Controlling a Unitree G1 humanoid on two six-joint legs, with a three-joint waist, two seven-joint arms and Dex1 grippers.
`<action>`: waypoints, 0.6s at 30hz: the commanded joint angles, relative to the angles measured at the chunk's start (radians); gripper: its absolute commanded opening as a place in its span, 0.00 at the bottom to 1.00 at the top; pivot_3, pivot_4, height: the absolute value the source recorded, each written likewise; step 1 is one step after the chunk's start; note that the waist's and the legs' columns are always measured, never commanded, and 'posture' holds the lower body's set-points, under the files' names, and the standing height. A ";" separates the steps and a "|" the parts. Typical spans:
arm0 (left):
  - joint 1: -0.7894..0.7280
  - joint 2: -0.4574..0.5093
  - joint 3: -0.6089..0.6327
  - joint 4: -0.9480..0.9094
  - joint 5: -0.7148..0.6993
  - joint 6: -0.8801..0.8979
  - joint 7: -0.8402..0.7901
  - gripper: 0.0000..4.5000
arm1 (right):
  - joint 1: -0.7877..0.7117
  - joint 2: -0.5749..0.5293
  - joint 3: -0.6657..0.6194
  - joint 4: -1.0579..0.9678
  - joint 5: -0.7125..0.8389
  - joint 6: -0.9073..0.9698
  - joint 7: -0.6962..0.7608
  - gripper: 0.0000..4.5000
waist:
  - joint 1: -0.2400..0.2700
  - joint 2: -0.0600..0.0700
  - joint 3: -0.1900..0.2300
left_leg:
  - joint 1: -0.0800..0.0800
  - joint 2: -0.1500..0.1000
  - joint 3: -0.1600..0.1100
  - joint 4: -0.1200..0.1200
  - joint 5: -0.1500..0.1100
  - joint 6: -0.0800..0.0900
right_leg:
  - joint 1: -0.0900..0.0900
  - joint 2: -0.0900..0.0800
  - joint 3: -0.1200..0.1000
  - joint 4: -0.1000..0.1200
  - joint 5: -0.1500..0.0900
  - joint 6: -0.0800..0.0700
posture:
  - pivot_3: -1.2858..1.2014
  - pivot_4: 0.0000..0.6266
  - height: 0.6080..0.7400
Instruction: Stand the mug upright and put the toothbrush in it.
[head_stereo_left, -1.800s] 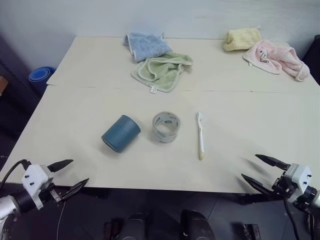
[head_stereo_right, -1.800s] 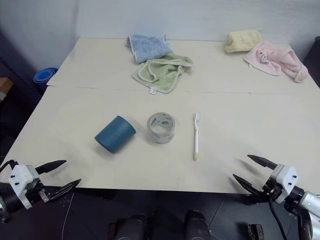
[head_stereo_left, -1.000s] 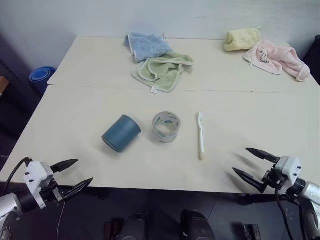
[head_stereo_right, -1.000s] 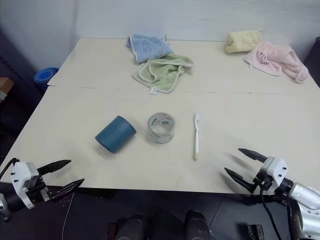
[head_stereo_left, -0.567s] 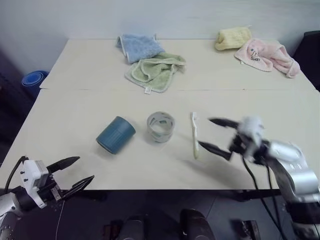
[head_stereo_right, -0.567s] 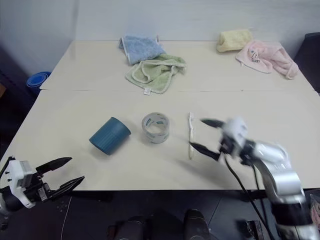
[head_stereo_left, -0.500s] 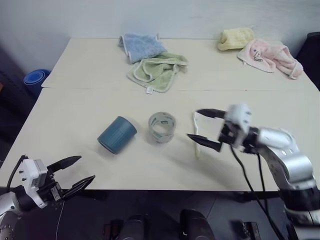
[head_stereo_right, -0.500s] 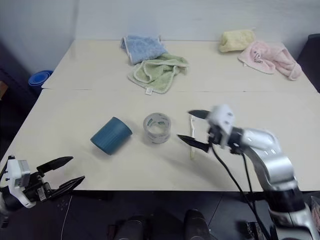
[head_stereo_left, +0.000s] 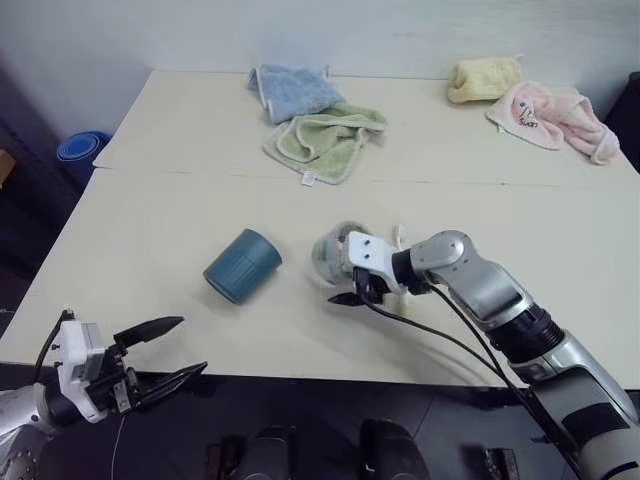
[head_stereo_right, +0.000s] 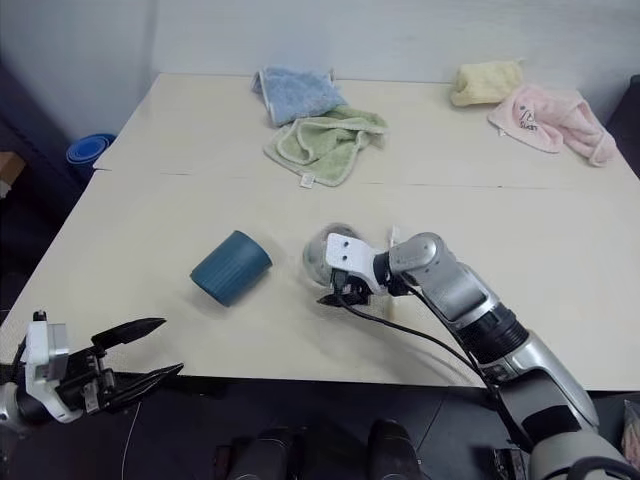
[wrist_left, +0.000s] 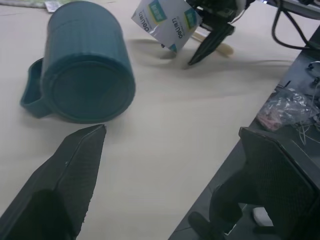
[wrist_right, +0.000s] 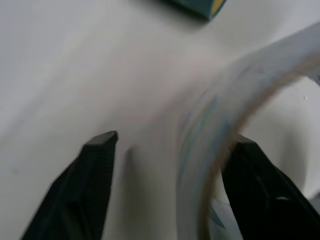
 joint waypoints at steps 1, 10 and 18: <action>0.004 -0.010 -0.003 -0.033 -0.015 -0.014 -0.002 1.00 | -0.003 0.002 -0.050 0.002 -0.004 -0.067 0.028 0.42 | -0.001 0.000 0.000 | 0.000 0.000 0.000 0.000 0.000 0.000 | 0.000 0.000 0.000 0.000 0.000 0.000 | 0.52 0.24 1.00; -0.050 -0.018 -0.037 0.032 -0.012 -0.027 -0.024 1.00 | 0.149 -0.112 -0.584 -0.130 0.479 0.038 0.172 0.03 | 0.006 0.001 0.001 | -0.001 0.000 -0.001 0.000 0.000 0.001 | 0.000 0.000 -0.001 -0.001 0.000 0.001 | 0.52 0.24 1.00; -0.113 -0.007 -0.079 0.021 -0.019 -0.020 -0.032 1.00 | 0.258 -0.555 -0.621 0.214 0.274 0.091 0.265 0.03 | 0.009 0.001 0.001 | -0.001 0.000 0.002 0.000 -0.001 0.002 | 0.001 0.000 0.000 -0.003 0.000 0.001 | 0.52 0.24 1.00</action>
